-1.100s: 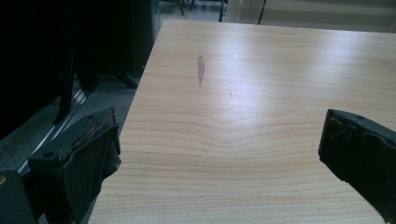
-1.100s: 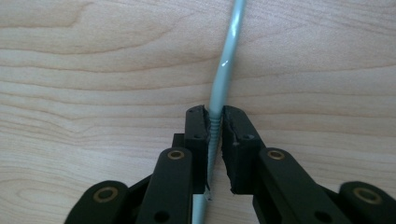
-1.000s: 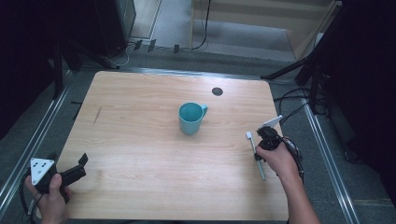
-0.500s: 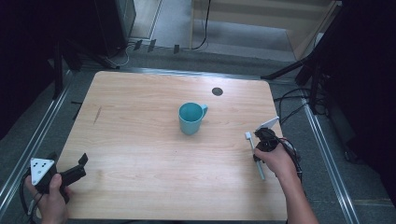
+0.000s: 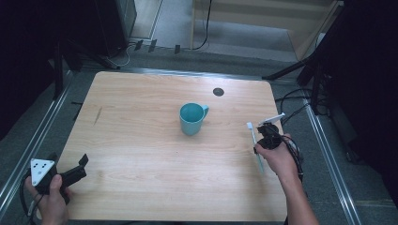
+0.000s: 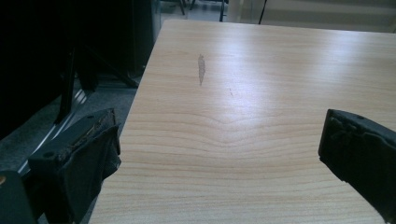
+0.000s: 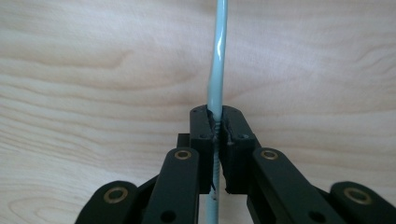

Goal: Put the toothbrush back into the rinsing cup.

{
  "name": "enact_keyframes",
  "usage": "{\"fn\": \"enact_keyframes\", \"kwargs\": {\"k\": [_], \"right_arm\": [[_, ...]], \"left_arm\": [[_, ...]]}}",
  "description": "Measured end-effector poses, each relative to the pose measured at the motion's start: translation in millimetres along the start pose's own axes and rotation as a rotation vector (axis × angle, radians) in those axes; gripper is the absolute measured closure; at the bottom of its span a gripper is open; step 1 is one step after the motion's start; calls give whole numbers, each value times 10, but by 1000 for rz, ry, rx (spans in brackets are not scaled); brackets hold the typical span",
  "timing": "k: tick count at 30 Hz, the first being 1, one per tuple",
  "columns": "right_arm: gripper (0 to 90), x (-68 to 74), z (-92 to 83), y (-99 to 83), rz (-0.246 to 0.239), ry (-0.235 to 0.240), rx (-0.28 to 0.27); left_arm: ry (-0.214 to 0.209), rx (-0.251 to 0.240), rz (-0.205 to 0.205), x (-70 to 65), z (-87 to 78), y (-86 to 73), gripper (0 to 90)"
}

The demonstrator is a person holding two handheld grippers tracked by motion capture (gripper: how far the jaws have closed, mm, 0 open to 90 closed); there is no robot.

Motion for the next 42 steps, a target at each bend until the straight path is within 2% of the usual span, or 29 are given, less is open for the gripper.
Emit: {"fn": "enact_keyframes", "kwargs": {"k": [4,11,13,16,19,24,29,30,35,38,42], "right_arm": [[848,7,-129,85,19,14,-97],[849,12,-440,227,53,9,-312],[849,20,-506,247,68,16,-348],[849,22,-646,306,95,23,-450],[849,42,-751,347,97,33,-535],[849,79,-885,398,105,50,-639],[849,111,-1027,449,121,38,-740],[849,118,-1047,456,128,41,-750],[850,170,-1222,506,144,68,-875],[850,215,-1315,539,141,61,-953],[849,252,-1419,572,162,42,-1029]], "left_arm": [[0,-1,-4,3,-2,0,0],[1,0,-2,2,-2,-1,0],[1,1,0,2,-2,-1,0],[1,0,-1,2,-3,-1,0],[2,0,-2,3,-2,-1,0],[2,0,-2,3,-2,-1,0],[3,0,0,3,-3,-1,0],[3,0,-1,3,-2,-1,0],[3,-2,-7,6,-2,0,0],[3,-1,-6,8,-5,-1,0],[4,-4,-6,7,-4,1,0]]}}
Point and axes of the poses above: each handheld gripper's, and its own axes: z roughly forward along the jaws, y roughly out of its top, x roughly to its left, the point moved 8 cm from there along z, roughly forward along the jaws, and after that the axes turned 12 degrees about -y, right-handed, at the moved point
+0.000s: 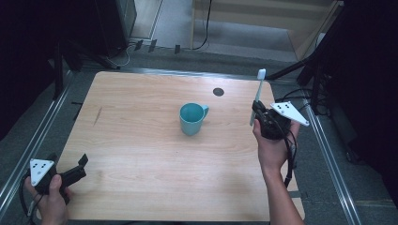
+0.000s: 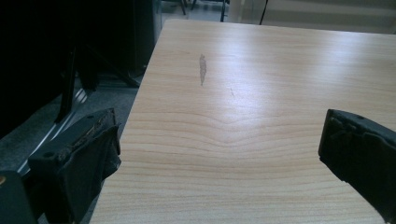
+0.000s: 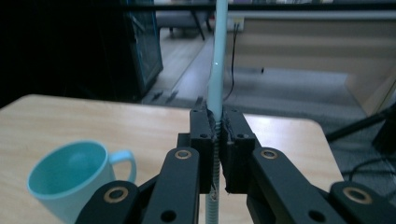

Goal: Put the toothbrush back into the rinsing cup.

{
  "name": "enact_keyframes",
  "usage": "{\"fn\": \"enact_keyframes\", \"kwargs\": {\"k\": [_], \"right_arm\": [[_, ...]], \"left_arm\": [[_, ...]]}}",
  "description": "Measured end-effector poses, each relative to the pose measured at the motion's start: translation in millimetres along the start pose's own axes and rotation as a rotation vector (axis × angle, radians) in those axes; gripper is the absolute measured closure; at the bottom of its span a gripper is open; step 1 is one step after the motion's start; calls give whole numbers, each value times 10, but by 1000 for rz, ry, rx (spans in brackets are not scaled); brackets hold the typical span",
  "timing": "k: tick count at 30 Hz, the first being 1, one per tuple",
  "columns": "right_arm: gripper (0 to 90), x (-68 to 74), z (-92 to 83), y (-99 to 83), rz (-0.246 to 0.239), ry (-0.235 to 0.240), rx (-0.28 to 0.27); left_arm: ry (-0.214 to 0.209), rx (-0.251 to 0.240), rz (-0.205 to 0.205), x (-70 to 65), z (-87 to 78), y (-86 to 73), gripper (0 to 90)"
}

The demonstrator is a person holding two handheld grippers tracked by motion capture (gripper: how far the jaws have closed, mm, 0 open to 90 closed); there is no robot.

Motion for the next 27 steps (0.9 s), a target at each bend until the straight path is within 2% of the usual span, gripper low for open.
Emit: {"fn": "enact_keyframes", "kwargs": {"k": [1,4,5,12,13,15,20,27], "right_arm": [[849,27,-6,39,4,-7,-29],[850,90,9,84,15,0,-51],[850,121,18,111,20,2,-75],[850,304,99,185,67,58,-148],[850,350,118,189,84,80,-157],[850,398,139,194,81,97,-176],[850,544,181,176,79,123,-189],[849,781,235,126,59,161,-198]], "left_arm": [[0,-1,-1,-2,0,0,0],[0,-1,4,-3,-1,1,0],[0,-2,5,-3,0,1,0],[2,-2,4,-1,-3,1,0],[2,-2,5,1,-3,1,0],[2,-2,2,-2,-3,0,0],[6,0,22,-19,1,0,0],[4,-1,19,-17,-1,0,0]]}}
Point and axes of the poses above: each handheld gripper's, and its own axes: z roughly forward along the jaws, y roughly out of its top, x roughly to its left, the point moved 8 cm from there along z, roughly forward along the jaws, and after that the axes turned 12 degrees about -y, right-handed, at the moved point
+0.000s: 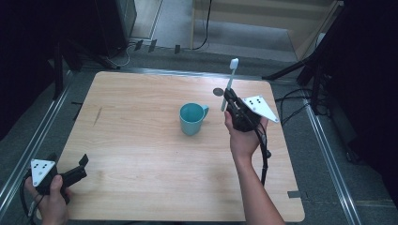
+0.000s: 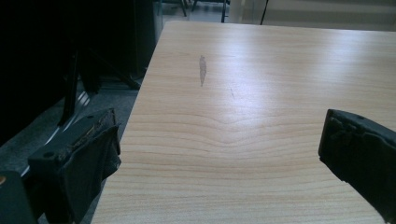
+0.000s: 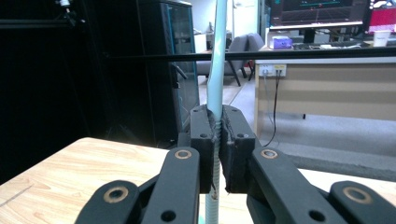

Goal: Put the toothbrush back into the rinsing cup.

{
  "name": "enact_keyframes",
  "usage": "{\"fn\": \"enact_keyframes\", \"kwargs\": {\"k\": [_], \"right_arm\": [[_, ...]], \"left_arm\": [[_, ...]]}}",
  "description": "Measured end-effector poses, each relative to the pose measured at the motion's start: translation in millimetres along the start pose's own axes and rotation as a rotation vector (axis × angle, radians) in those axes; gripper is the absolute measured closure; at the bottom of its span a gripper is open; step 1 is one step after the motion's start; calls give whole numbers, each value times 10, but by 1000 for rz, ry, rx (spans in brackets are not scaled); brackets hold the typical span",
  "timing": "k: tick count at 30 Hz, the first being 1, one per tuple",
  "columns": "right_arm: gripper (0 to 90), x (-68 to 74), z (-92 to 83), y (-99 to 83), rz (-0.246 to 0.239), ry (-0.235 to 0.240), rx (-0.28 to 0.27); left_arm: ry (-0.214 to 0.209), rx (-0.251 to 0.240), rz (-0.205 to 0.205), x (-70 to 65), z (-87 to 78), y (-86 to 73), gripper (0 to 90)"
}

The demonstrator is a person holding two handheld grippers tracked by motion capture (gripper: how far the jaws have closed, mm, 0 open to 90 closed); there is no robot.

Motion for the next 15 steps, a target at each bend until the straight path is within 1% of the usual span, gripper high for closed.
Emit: {"fn": "enact_keyframes", "kwargs": {"k": [6,11,13,15], "right_arm": [[849,159,81,-92,-11,34,1],[849,300,131,-173,-8,68,9],[849,372,147,-206,-13,80,13],[849,408,159,-227,-21,89,15]], "left_arm": [[0,0,-1,3,-1,-1,0],[-1,-1,-4,6,-2,-1,0],[-1,-1,-5,6,-2,-1,0],[-2,-2,-6,7,-2,-1,0]]}}
Point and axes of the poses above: each handheld gripper's, and its own axes: z roughly forward along the jaws, y roughly out of its top, x roughly to its left, the point moved 8 cm from there along z, roughly forward along the jaws, and after that the axes turned 12 degrees about -y, right-handed, at the moved point
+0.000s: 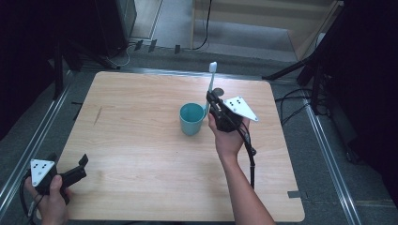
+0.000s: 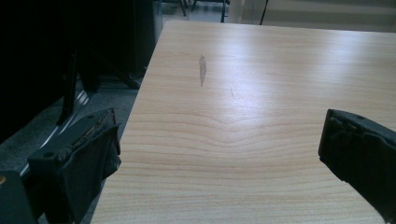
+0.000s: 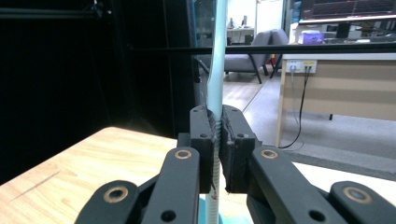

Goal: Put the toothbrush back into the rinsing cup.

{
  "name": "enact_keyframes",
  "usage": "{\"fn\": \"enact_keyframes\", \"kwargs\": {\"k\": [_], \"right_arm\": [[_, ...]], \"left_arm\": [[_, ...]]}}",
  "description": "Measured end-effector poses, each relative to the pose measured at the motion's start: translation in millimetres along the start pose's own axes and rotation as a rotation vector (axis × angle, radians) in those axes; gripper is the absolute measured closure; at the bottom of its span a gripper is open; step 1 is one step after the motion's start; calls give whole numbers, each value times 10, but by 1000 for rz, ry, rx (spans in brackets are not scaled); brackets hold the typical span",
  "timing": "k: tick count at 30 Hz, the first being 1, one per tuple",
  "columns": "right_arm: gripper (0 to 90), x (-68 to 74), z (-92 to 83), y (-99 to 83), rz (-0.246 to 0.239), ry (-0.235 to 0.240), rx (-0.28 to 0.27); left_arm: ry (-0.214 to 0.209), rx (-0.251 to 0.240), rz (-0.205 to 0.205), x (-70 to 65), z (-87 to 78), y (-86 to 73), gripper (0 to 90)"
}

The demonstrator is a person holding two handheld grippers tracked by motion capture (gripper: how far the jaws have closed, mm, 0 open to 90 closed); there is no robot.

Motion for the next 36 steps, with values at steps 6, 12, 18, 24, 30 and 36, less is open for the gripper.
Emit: {"fn": "enact_keyframes", "kwargs": {"k": [6,12,18,24,30,36], "right_arm": [[849,114,53,-102,-16,20,19],[849,183,101,-215,-35,32,39],[849,209,154,-319,-38,42,54],[849,184,171,-425,-25,41,78],[849,188,188,-519,-31,44,99],[849,191,208,-612,-32,48,113]], "left_arm": [[-2,4,-3,2,-1,-2,0],[-2,4,-3,2,0,-2,0],[-2,6,-2,2,1,-3,0],[-2,5,-2,1,2,-3,0],[-2,5,-1,1,2,-3,0],[-2,6,-1,0,2,-3,0]]}}
Point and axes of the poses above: each handheld gripper's, and its own axes: z roughly forward along the jaws, y roughly out of its top, x roughly to its left, the point moved 8 cm from there along z, roughly forward along the jaws, and after that the axes turned 12 degrees about -y, right-handed, at the moved point
